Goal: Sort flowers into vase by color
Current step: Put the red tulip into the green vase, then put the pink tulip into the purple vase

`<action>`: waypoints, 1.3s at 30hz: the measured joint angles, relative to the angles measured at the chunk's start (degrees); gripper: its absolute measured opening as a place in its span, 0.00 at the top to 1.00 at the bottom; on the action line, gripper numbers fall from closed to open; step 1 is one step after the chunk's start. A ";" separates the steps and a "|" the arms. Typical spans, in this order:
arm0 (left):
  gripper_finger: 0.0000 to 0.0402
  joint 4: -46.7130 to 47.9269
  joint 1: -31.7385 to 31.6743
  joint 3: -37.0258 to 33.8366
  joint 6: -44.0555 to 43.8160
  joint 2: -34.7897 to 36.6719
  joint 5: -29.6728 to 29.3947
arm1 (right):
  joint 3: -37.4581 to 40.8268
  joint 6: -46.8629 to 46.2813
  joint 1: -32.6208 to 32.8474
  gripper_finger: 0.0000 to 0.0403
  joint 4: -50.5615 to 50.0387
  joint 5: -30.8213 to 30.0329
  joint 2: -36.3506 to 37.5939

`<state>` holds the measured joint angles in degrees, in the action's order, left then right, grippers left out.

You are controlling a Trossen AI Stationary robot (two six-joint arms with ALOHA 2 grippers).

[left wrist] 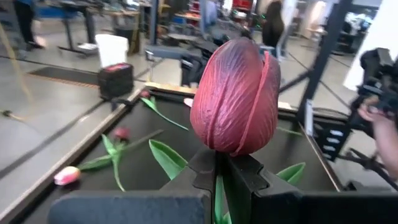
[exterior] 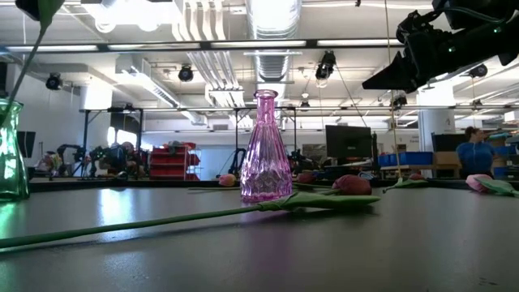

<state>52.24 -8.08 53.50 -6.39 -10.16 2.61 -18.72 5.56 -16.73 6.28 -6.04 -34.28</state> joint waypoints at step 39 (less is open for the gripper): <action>0.59 6.77 0.00 0.62 0.18 8.64 3.71 | 0.00 0.06 -0.02 0.98 0.05 0.00 0.00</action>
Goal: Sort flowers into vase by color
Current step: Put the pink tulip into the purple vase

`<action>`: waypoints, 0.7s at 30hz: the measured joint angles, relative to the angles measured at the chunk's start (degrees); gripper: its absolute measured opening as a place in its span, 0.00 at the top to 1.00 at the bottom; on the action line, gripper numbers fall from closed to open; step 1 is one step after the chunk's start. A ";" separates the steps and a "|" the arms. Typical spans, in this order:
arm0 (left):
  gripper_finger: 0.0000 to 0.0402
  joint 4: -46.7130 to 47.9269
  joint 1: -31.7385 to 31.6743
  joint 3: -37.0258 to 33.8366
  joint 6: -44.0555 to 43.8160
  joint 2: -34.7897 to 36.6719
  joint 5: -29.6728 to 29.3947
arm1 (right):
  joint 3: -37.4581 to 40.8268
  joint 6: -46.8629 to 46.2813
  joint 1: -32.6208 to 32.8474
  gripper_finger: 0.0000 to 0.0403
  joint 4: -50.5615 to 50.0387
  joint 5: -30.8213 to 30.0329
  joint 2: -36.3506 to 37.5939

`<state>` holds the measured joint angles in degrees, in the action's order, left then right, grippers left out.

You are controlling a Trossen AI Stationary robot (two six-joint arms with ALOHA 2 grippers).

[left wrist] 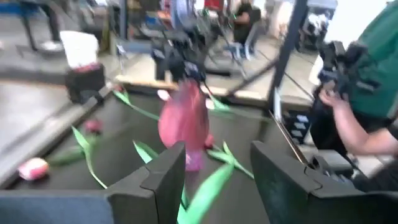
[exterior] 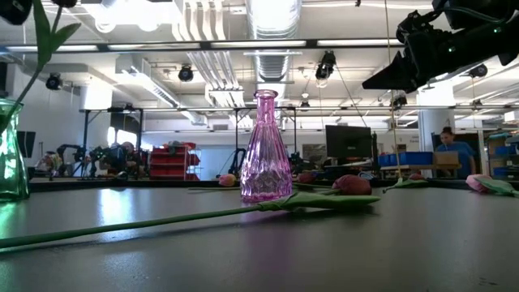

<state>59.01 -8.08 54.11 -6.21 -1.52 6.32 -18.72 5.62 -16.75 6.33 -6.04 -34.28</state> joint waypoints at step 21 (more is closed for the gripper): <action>0.99 -16.67 0.00 3.27 17.26 -28.51 -21.57 | -0.04 5.48 0.00 0.98 3.82 0.22 -0.02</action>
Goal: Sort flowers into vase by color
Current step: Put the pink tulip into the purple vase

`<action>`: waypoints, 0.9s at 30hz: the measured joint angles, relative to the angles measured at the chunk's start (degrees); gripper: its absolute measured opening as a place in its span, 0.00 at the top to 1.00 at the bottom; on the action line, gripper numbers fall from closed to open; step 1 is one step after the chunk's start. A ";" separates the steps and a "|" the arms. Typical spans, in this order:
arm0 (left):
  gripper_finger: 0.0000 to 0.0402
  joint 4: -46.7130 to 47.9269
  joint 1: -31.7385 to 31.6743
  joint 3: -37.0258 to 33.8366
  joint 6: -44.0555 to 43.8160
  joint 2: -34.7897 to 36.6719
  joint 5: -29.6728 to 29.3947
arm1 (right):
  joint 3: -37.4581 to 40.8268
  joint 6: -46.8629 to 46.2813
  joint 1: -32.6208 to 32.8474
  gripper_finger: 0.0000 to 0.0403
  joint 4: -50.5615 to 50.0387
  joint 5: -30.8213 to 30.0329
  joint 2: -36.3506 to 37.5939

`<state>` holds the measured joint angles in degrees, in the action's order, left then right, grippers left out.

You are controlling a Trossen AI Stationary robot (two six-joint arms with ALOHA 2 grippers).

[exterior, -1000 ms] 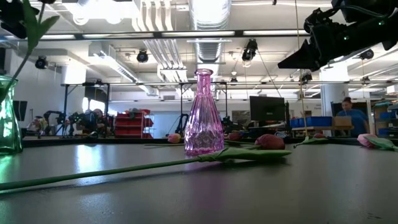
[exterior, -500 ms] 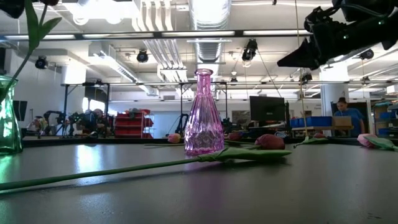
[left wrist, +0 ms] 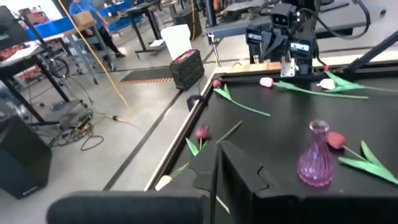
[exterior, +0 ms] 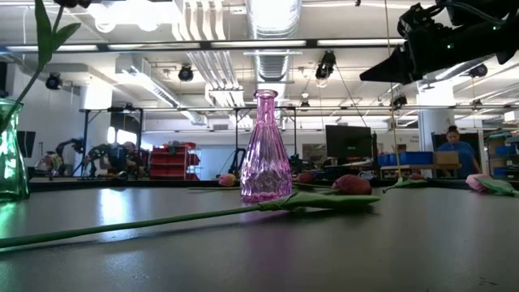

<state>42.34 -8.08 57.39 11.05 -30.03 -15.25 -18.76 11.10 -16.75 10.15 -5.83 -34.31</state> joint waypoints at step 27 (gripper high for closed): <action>1.00 -5.01 -10.97 16.86 9.31 -20.48 13.89 | 0.01 0.93 -0.02 0.98 1.31 0.44 -0.02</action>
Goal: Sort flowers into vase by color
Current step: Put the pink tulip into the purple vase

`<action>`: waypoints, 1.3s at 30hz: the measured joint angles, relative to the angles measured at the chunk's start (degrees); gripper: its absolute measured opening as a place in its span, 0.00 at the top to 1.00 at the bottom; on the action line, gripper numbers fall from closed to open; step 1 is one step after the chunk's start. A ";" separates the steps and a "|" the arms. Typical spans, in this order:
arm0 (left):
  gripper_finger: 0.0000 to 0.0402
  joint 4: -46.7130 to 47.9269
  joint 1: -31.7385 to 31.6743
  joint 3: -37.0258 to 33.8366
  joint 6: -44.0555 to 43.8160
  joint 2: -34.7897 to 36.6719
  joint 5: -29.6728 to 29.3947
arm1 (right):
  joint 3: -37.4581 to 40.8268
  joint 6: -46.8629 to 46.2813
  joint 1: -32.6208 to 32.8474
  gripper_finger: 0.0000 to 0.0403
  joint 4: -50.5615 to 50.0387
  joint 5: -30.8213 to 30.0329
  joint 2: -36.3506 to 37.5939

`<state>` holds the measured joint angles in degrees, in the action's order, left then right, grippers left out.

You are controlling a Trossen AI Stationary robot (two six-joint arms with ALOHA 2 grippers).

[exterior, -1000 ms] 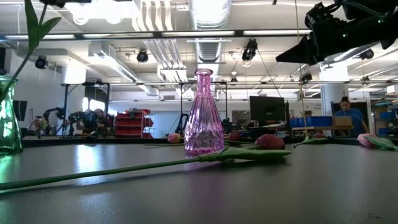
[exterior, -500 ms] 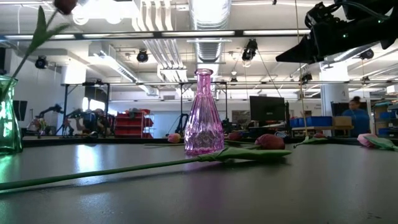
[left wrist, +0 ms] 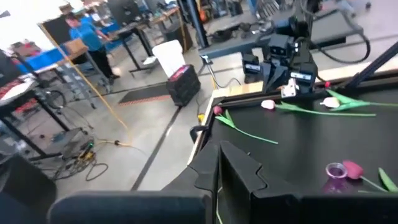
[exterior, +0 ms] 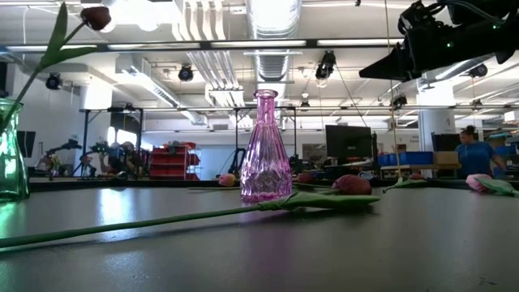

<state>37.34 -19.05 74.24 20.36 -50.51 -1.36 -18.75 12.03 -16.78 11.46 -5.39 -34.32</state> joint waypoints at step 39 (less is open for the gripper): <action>1.00 -81.28 -33.88 -39.12 -10.54 -31.99 45.60 | -2.80 -4.71 0.02 0.98 7.67 0.00 -16.43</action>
<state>-43.94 -52.93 35.12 9.82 -82.50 44.24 -21.55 7.32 -16.75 19.13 -5.39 -50.76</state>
